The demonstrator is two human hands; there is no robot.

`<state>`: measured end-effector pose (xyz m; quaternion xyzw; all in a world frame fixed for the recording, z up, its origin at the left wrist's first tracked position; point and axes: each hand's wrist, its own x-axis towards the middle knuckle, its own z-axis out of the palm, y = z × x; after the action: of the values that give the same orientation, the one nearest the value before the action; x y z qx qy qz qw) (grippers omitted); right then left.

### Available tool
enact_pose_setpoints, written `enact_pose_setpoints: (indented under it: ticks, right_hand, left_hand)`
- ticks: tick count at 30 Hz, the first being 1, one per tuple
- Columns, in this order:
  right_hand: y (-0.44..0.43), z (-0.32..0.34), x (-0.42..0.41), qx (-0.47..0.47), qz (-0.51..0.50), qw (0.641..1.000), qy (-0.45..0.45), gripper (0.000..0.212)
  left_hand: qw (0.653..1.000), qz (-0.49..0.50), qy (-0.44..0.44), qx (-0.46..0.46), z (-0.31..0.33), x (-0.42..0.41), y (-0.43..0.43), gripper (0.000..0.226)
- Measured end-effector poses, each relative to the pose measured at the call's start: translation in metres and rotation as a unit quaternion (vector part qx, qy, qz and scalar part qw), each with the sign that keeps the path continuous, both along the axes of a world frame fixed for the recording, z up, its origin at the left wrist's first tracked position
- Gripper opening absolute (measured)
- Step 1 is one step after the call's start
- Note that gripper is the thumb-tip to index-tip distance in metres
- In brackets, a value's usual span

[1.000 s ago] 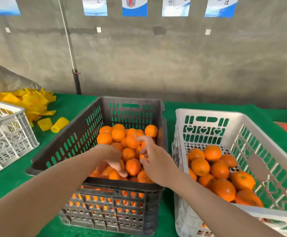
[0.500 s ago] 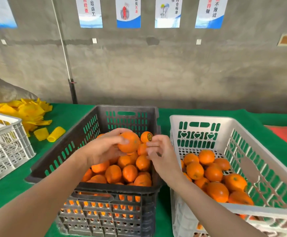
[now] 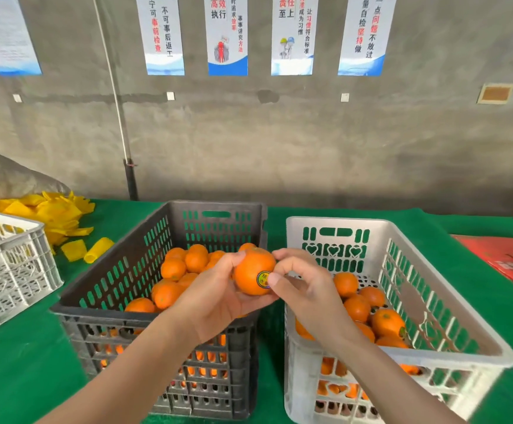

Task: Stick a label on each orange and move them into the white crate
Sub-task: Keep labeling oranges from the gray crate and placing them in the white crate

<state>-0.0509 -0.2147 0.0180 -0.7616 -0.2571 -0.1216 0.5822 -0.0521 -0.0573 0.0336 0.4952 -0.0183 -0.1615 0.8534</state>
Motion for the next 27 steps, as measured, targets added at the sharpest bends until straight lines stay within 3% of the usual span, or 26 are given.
enact_pose_setpoints:
  ticks: [6, 11, 14, 16, 20, 21, 23, 25, 27]
  right_hand:
    - [-0.019, 0.001, -0.007, -0.056, -0.026, 0.997, -0.048, 0.012]
    - [-0.027, -0.004, -0.017, -0.042, -0.092, 0.990, -0.096, 0.012]
    - [-0.034, -0.008, -0.021, -0.016, -0.115, 0.993, -0.015, 0.037]
    - [-0.039, -0.013, -0.022, 0.005, -0.060, 0.997, 0.039, 0.054]
    - [-0.038, -0.025, -0.016, -0.065, -0.018, 0.996, -0.066, 0.057]
    - [-0.041, -0.025, -0.006, -0.063, -0.029, 0.996, -0.062, 0.057]
    - [-0.053, -0.024, 0.026, -0.087, -0.069, 0.993, -0.037, 0.056]
    - [-0.075, -0.027, 0.071, -0.159, -0.129, 0.979, 0.019, 0.061]
    - [-0.104, -0.038, 0.115, -0.241, -0.188, 0.947, 0.101, 0.067]
  left_hand:
    - [1.000, 0.019, 0.003, -0.007, 0.000, -0.014, -0.021, 0.038]
    - [0.999, 0.043, -0.022, -0.011, -0.009, -0.018, -0.034, 0.031]
    - [0.995, 0.095, -0.028, 0.003, -0.017, -0.017, -0.041, 0.021]
    - [0.993, 0.113, -0.031, 0.021, -0.022, -0.016, -0.045, 0.017]
    - [0.992, 0.065, -0.055, 0.089, -0.029, -0.010, -0.056, 0.030]
    - [0.983, 0.067, -0.076, 0.153, -0.030, -0.005, -0.056, 0.038]
    - [0.932, 0.114, -0.135, 0.318, -0.032, 0.012, -0.052, 0.050]
    - [0.858, 0.198, -0.183, 0.438, -0.035, 0.034, -0.038, 0.034]
    - [0.804, 0.206, -0.188, 0.525, -0.038, 0.053, -0.021, 0.021]
